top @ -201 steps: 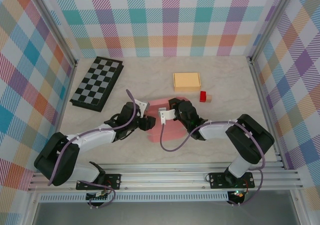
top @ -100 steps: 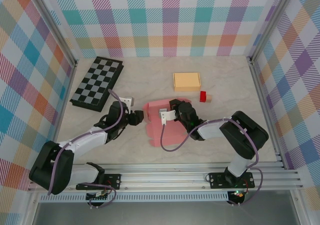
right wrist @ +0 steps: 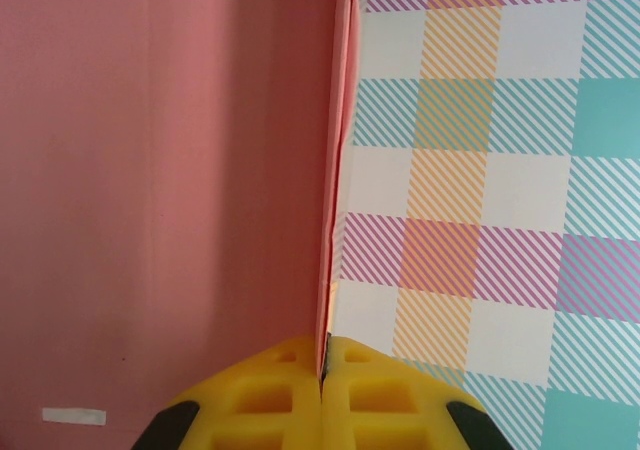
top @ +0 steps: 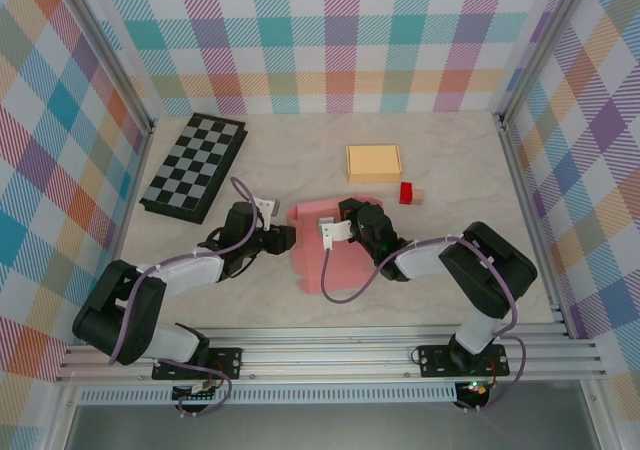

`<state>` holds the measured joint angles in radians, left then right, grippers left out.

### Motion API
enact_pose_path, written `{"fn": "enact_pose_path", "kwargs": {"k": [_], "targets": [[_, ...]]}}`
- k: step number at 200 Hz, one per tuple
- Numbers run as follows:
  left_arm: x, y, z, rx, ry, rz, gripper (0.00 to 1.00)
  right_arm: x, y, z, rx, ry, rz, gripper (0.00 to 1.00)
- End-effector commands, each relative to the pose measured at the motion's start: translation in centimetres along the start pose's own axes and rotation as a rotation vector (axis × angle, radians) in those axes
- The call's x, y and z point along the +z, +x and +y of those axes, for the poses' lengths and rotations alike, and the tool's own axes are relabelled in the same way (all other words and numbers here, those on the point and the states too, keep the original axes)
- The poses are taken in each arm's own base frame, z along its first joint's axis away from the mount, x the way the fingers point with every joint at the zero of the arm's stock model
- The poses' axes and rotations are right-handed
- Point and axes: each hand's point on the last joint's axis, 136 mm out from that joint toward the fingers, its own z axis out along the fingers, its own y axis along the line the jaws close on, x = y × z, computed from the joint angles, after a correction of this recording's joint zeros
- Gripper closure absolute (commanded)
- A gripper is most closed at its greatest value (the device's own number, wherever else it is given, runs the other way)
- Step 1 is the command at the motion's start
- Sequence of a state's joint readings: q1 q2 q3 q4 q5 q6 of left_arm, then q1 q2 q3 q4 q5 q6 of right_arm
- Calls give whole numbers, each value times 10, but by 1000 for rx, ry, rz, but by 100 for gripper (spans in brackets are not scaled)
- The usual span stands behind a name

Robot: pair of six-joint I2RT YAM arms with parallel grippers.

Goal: Fold the paper box

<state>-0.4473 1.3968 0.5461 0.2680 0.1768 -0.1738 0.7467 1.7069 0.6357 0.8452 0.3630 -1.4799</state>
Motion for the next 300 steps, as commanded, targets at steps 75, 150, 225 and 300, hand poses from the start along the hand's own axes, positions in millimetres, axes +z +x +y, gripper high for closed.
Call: {"fn": "enact_pose_path", "kwargs": {"k": [75, 150, 225, 300], "targets": [[11, -22, -23, 55, 62, -21, 42, 3, 0, 11, 4, -39, -4, 100], [21, -22, -42, 66, 79, -8, 41, 5, 1, 13, 7, -46, 4, 100], [30, -20, -35, 63, 18, 5, 41, 2, 2, 15, 4, -50, 4, 100], [41, -27, -28, 51, -37, -1, 41, 0, 2, 13, 7, -49, 3, 100]]}}
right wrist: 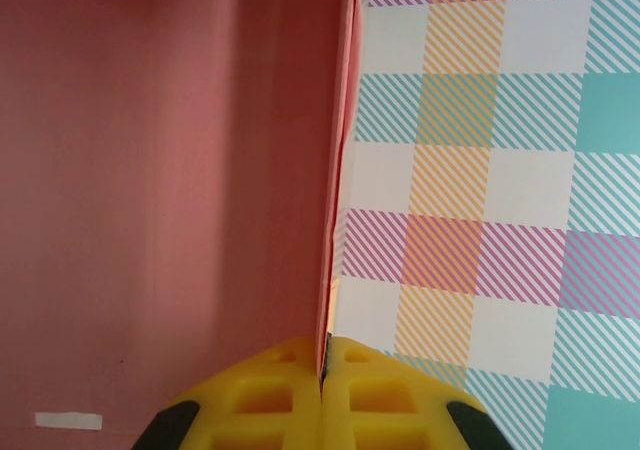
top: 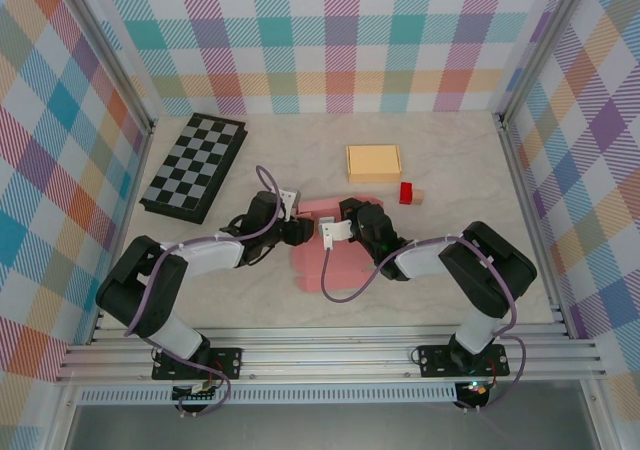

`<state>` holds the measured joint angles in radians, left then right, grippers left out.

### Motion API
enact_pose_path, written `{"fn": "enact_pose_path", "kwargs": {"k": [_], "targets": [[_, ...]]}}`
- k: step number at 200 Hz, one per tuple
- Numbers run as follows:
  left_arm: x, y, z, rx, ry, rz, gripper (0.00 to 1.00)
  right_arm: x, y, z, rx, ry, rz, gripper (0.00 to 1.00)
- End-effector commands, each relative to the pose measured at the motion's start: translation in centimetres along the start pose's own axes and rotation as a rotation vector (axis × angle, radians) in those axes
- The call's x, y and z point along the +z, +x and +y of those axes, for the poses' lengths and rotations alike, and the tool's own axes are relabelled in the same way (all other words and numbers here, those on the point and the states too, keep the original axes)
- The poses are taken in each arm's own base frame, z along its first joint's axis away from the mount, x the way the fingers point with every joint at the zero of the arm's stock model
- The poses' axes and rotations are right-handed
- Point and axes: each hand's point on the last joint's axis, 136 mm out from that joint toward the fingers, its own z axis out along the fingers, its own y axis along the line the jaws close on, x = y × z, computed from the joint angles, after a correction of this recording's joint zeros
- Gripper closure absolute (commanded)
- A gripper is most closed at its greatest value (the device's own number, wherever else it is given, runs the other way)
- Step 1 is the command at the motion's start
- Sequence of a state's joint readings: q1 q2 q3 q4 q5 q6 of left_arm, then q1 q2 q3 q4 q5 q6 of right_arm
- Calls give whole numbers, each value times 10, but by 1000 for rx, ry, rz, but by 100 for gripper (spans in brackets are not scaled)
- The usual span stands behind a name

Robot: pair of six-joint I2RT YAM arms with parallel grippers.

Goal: Fold the paper box

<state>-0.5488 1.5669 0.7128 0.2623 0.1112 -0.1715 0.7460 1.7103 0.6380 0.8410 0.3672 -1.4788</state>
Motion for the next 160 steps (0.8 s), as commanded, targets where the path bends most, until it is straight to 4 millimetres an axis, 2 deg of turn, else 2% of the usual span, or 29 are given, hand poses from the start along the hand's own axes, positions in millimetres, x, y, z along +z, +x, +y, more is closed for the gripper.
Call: {"fn": "enact_pose_path", "kwargs": {"k": [1, 80, 160], "targets": [[5, -10, 5, -13, -47, -21, 41, 0, 0, 13, 7, -46, -3, 100], [9, -4, 34, -11, -207, -16, 41, -3, 1, 13, 6, -52, -4, 100], [9, 4, 47, 10, -273, -4, 41, -2, 1, 17, 8, -66, -3, 100]]}}
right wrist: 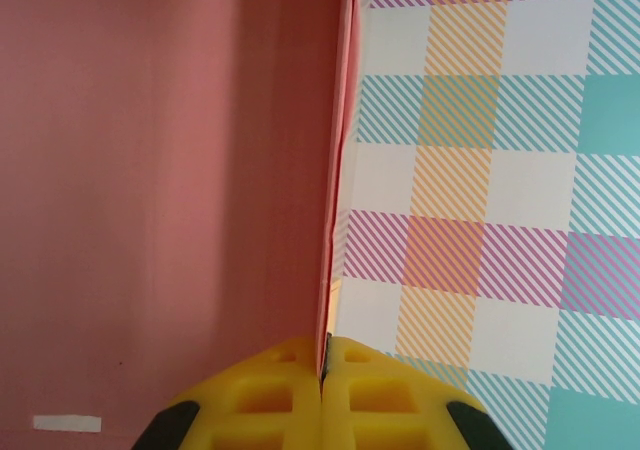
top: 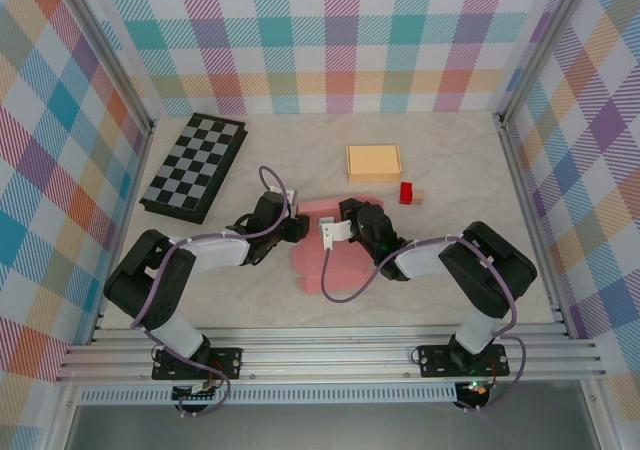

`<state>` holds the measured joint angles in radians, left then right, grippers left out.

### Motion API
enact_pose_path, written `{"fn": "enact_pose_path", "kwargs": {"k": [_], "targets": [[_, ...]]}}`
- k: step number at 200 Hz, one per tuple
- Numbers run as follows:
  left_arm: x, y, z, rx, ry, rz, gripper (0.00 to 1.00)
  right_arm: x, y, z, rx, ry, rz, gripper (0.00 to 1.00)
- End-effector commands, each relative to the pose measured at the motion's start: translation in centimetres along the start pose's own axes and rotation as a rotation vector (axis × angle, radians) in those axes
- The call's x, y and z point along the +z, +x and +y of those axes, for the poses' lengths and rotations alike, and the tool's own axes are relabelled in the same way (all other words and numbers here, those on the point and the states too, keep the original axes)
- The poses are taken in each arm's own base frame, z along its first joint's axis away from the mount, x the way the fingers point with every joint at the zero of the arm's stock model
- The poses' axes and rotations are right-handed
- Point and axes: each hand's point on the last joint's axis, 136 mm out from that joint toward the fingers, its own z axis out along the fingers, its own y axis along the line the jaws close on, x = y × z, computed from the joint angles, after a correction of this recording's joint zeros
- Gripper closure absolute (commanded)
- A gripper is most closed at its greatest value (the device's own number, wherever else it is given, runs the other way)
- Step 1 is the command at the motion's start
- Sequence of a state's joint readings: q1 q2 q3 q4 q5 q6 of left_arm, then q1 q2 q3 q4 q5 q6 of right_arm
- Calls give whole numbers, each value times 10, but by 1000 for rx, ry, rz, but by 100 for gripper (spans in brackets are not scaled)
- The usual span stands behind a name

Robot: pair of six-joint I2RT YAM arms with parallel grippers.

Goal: Fold the paper box

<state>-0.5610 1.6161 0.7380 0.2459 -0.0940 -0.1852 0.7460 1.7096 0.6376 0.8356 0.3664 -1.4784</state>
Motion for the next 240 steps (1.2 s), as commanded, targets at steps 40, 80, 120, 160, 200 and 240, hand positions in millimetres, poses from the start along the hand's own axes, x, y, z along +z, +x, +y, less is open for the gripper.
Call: {"fn": "enact_pose_path", "kwargs": {"k": [40, 80, 120, 160, 200, 240], "targets": [[2, 9, 33, 50, -207, 32, 41, -2, 2, 18, 12, -69, 3, 100], [-1, 12, 46, 84, -298, 46, 59, -2, 5, 17, 14, -73, 23, 100], [-1, 10, 48, 102, -339, 53, 82, -4, 7, 14, 24, -76, 31, 100], [1, 12, 49, 148, -412, 64, 85, -2, 9, 10, 39, -75, 45, 100], [0, 13, 59, 130, -491, 84, 85, -1, 9, 6, 49, -69, 48, 100], [0, 15, 69, 115, -569, 110, 85, -3, 12, 1, 75, -61, 54, 100]]}}
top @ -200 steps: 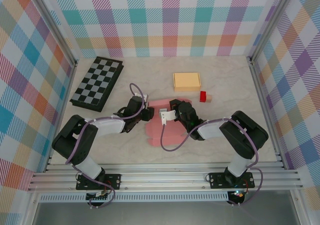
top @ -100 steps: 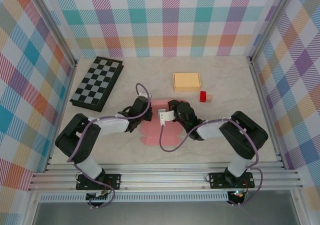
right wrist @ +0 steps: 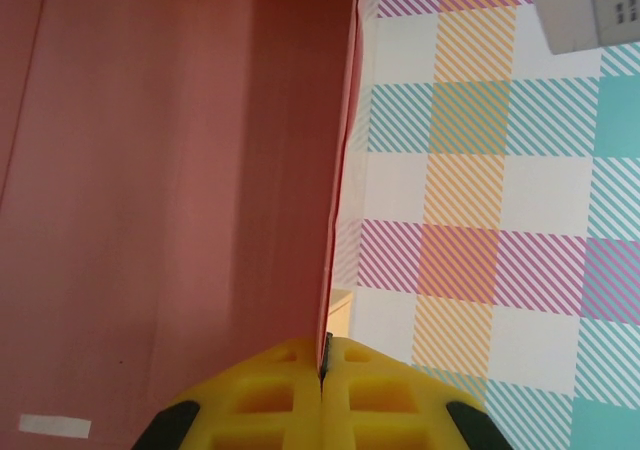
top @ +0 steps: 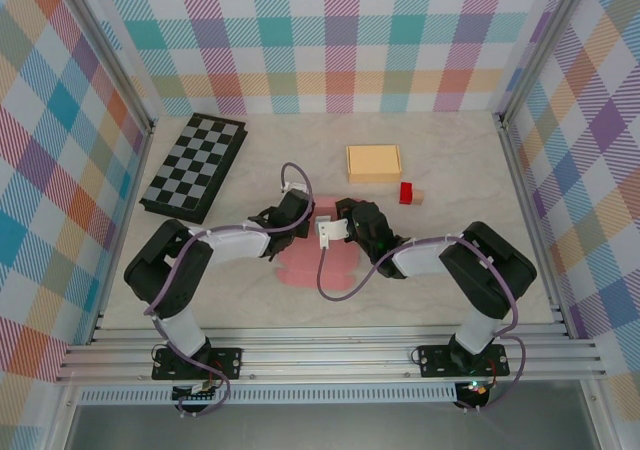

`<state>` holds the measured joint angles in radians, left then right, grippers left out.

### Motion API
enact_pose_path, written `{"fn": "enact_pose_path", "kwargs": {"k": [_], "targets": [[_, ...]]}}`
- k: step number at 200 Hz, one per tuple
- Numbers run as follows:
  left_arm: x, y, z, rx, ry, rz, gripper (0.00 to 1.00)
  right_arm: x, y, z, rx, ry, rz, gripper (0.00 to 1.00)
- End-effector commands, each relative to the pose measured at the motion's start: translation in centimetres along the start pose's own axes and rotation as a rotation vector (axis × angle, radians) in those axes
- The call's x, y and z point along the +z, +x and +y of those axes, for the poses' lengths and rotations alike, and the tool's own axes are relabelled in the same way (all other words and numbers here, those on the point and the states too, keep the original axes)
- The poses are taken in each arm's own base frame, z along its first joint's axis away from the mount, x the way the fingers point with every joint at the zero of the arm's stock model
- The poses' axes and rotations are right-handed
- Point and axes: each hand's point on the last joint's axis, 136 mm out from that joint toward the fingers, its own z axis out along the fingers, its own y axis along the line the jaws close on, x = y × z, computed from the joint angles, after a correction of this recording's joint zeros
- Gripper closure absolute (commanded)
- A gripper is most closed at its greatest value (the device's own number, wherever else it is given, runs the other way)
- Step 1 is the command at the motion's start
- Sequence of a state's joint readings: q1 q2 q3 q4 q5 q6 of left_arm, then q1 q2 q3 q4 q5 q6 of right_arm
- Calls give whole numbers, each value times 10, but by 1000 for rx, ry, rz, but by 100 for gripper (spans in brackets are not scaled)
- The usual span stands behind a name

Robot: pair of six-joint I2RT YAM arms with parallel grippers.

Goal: Fold the paper box

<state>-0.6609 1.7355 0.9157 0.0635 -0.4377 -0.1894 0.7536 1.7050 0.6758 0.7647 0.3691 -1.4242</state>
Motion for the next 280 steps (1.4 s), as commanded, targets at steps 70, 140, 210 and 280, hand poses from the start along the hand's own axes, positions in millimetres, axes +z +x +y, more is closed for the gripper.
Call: {"fn": "enact_pose_path", "kwargs": {"k": [70, 140, 210, 280], "targets": [[10, 35, 40, -19, -176, 115, 77, -7, 18, 7, 75, -43, 59, 100], [-12, 17, 21, -83, -18, 88, 61, -5, 19, 14, 98, -65, 70, 100], [-19, 31, 13, -180, 55, 114, 39, -2, 23, 6, 144, -54, 102, 100], [-42, 23, -6, -214, 180, 68, 37, -1, 29, 14, 143, -93, 148, 100]]}}
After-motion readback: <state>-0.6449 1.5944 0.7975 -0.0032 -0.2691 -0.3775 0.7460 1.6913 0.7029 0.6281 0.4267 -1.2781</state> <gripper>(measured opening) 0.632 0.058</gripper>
